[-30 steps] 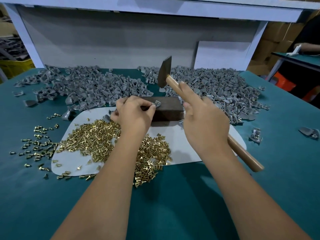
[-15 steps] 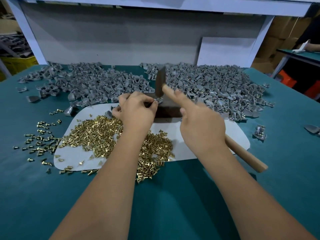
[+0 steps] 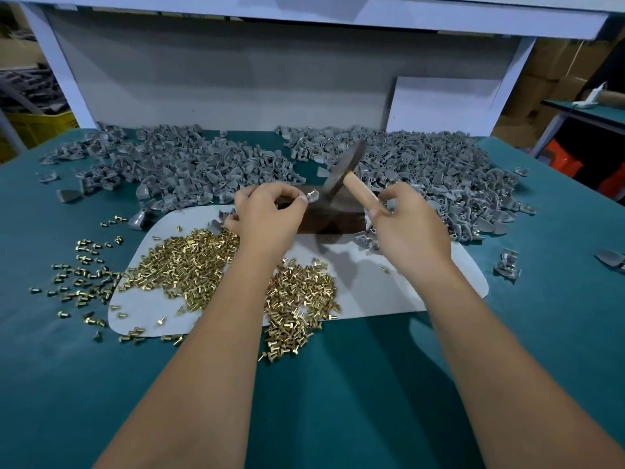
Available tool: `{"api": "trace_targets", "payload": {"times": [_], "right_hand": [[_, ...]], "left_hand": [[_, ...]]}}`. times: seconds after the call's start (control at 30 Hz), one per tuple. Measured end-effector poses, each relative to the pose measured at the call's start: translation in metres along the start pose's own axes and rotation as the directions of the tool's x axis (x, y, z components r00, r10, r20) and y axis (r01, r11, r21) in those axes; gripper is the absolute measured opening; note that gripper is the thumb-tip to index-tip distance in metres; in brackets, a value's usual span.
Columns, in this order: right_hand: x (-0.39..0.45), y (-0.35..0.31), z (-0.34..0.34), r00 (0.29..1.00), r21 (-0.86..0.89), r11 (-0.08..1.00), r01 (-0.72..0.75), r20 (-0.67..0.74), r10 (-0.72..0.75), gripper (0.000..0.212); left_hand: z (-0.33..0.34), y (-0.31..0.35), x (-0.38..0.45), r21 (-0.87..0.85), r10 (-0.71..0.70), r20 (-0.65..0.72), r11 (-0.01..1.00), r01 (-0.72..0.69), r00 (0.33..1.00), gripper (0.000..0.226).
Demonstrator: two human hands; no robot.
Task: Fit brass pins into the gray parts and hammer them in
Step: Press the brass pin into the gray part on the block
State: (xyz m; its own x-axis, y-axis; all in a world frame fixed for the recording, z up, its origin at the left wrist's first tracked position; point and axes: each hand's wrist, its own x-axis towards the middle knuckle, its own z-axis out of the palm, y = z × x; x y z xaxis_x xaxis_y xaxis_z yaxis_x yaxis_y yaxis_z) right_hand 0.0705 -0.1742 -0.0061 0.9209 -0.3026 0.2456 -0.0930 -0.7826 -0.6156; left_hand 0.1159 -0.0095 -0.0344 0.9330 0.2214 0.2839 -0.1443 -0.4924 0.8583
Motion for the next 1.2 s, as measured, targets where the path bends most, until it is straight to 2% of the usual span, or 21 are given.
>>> {"api": "trace_targets", "payload": {"times": [0.07, 0.13, 0.2, 0.27, 0.33, 0.37, 0.43, 0.47, 0.53, 0.6, 0.67, 0.77, 0.83, 0.97, 1.1, 1.2], "right_hand": [[0.009, 0.000, -0.003, 0.981, 0.268, 0.953, -0.144, 0.166, 0.102, 0.019], [0.015, -0.001, -0.005, 0.937, 0.396, 0.879, -0.265, 0.323, 0.137, 0.017], [0.019, -0.005, -0.005, 0.913, 0.341, 0.899, -0.273, 0.385, 0.132, 0.017], [0.021, -0.009, -0.005, 0.913, 0.254, 0.939, -0.233, 0.390, 0.121, 0.021], [0.022, -0.015, -0.007, 0.928, 0.118, 0.981, -0.155, 0.359, 0.103, 0.025], [0.021, -0.017, -0.008, 0.950, -0.014, 0.997, -0.078, 0.303, 0.079, 0.027], [0.020, -0.021, -0.006, 0.994, -0.270, 0.959, 0.081, 0.094, -0.058, 0.024], [0.018, -0.025, -0.004, 0.987, -0.284, 0.946, 0.154, -0.009, -0.163, 0.021], [0.013, -0.032, 0.000, 0.952, -0.063, 0.957, 0.285, -0.094, -0.290, 0.017], [0.008, -0.037, 0.007, 0.947, 0.195, 0.927, 0.321, -0.043, -0.319, 0.015], [0.002, -0.036, 0.015, 0.947, 0.236, 0.921, 0.309, 0.016, -0.321, 0.016], [-0.001, -0.030, 0.026, 0.967, 0.299, 0.924, 0.240, 0.007, -0.254, 0.013], [-0.002, -0.028, 0.028, 0.975, 0.345, 0.915, 0.209, -0.007, -0.220, 0.011], [-0.004, -0.028, 0.027, 0.979, 0.376, 0.904, 0.204, -0.056, -0.197, 0.013], [-0.008, -0.026, 0.027, 0.975, 0.222, 0.949, 0.223, -0.073, -0.212, 0.016], [-0.011, -0.026, 0.028, 0.975, 0.119, 0.968, 0.221, -0.060, -0.215, 0.016]], "left_hand": [[-0.002, 0.002, 0.000, -0.035, 0.001, 0.023, 0.999, 0.000, 1.000, 0.014], [-0.003, 0.002, 0.002, -0.054, 0.004, 0.051, 0.999, -0.001, 0.999, 0.013], [-0.005, 0.003, 0.003, -0.097, -0.020, 0.089, 0.995, 0.029, 0.996, 0.009], [-0.008, 0.006, 0.001, -0.128, -0.053, 0.106, 0.990, 0.067, 0.993, 0.010], [-0.010, 0.009, -0.001, -0.143, -0.075, 0.114, 0.986, 0.091, 0.991, 0.015], [-0.011, 0.011, -0.001, -0.149, -0.080, 0.115, 0.984, 0.097, 0.990, 0.016], [-0.014, 0.014, -0.002, -0.162, -0.077, 0.128, 0.982, 0.098, 0.989, 0.015], [-0.015, 0.015, -0.002, -0.168, -0.058, 0.136, 0.983, 0.080, 0.989, 0.014], [-0.016, 0.015, -0.003, -0.144, 0.018, 0.136, 0.990, 0.001, 0.991, 0.013], [-0.017, 0.015, -0.003, -0.111, 0.107, 0.136, 0.990, -0.092, 0.985, 0.012], [-0.016, 0.014, -0.003, -0.129, 0.170, 0.137, 0.980, -0.152, 0.976, 0.005], [-0.013, 0.014, -0.005, -0.165, 0.275, 0.128, 0.953, -0.253, 0.953, 0.023], [-0.011, 0.014, -0.006, -0.190, 0.330, 0.127, 0.934, -0.303, 0.935, 0.022], [-0.013, 0.017, -0.006, -0.298, 0.326, 0.170, 0.917, -0.267, 0.930, 0.019], [-0.014, 0.019, -0.007, -0.343, 0.312, 0.246, 0.913, -0.219, 0.918, 0.018], [-0.012, 0.021, -0.011, -0.340, 0.331, 0.294, 0.913, -0.226, 0.897, 0.029]]}}
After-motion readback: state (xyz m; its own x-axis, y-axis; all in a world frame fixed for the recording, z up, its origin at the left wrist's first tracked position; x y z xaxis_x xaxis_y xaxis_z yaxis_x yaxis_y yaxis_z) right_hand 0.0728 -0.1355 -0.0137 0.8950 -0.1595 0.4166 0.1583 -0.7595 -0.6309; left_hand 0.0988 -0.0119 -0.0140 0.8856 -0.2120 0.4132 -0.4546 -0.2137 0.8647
